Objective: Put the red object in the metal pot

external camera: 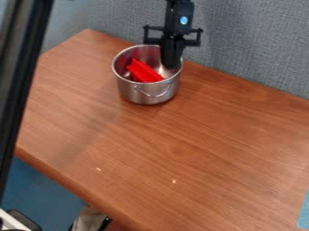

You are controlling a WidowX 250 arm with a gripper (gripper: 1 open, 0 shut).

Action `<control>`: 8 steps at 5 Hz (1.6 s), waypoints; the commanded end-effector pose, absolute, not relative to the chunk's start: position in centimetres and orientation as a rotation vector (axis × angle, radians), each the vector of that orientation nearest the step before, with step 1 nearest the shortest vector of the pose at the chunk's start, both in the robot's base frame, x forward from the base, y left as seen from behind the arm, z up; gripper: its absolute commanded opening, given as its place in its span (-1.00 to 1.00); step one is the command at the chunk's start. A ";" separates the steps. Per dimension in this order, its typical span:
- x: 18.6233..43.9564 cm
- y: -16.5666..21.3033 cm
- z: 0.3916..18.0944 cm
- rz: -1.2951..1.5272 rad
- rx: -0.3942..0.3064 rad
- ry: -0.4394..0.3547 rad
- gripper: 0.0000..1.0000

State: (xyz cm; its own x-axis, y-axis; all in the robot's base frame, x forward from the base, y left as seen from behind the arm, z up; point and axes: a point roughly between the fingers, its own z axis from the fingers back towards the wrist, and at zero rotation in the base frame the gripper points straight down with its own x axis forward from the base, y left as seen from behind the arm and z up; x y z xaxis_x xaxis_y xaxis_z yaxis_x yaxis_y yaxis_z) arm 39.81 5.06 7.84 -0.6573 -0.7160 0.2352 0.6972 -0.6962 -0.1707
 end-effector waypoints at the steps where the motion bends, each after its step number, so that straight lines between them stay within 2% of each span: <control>1: 39.3 6.7 11.6 -2.399 -0.190 0.063 -1.00; 4: 36.1 1.3 9.0 -2.353 -0.279 0.044 -1.00; 6: 35.4 0.1 10.1 -2.356 -0.159 0.054 -1.00; 8: 34.9 -0.7 8.6 -2.180 -0.115 0.103 -1.00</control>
State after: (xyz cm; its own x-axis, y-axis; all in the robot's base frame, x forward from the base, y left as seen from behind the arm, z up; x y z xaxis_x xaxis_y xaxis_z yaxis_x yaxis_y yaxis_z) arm 34.62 -0.68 6.58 -0.5620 -0.8228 0.0839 0.8061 -0.5677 -0.1673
